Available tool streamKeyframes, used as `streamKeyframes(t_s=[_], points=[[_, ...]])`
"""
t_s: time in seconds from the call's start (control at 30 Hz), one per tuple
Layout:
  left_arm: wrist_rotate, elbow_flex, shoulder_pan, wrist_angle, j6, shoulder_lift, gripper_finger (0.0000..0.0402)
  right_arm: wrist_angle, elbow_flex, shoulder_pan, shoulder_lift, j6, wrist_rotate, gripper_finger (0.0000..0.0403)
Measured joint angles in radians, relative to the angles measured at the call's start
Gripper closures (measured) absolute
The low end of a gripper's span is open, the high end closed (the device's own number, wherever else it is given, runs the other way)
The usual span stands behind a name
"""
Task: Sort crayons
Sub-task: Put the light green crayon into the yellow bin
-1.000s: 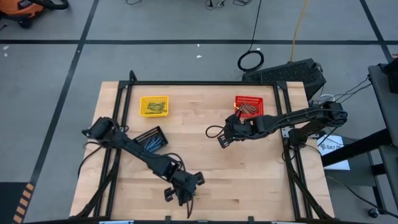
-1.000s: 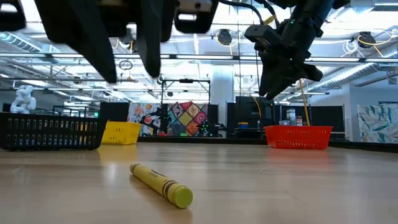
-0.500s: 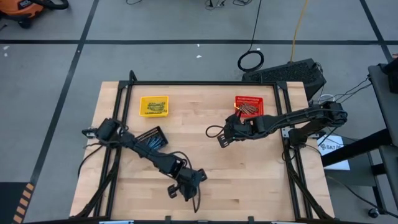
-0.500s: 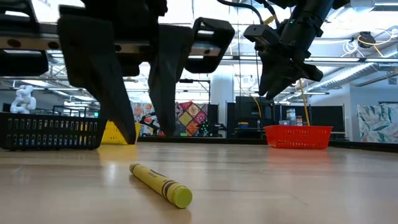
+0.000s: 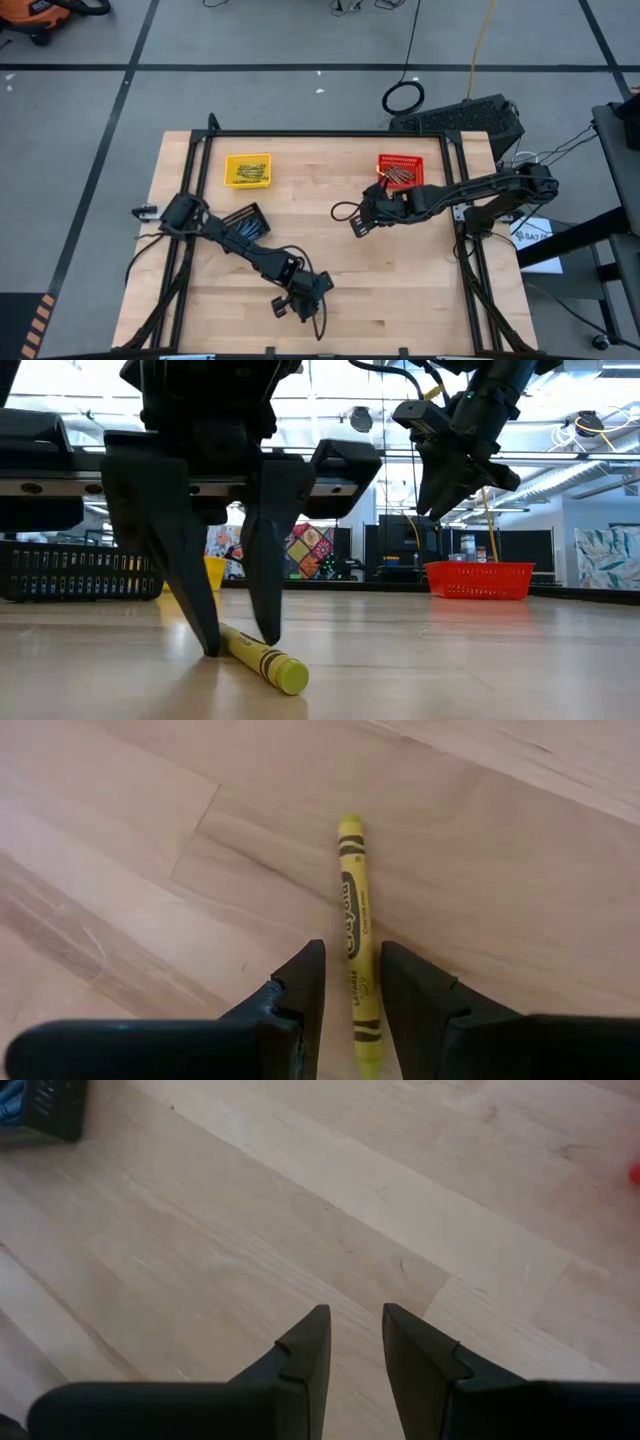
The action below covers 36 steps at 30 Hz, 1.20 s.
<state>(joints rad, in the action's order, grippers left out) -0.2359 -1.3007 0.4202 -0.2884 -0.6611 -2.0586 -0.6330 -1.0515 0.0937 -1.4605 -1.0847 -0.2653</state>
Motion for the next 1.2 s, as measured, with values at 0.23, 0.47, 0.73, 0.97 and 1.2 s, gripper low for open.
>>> streamKeyframes(t_s=[0.23,0.47,0.73,0.97,1.2], points=[[-0.002,-0.007,-0.006,-0.017,0.001,-0.04,0.0312,-0.006,0.0,0.0,0.0,0.0,0.0,0.0321],[-0.017,-0.005,-0.008,-0.034,-0.006,-0.046,0.0391,-0.007,0.0,0.0,0.0,0.008,0.0,0.0321],[-0.017,-0.003,-0.013,-0.048,-0.006,-0.035,0.0396,-0.007,0.0,0.0,0.0,0.008,0.0,0.0321],[-0.003,0.003,-0.033,-0.098,0.001,0.02,0.04,-0.008,0.0,0.0,0.0,0.023,0.0,0.0321],[0.086,0.004,-0.035,-0.202,0.0,0.099,0.0401,-0.007,0.0,0.0,0.0,0.028,-0.008,0.0321]])
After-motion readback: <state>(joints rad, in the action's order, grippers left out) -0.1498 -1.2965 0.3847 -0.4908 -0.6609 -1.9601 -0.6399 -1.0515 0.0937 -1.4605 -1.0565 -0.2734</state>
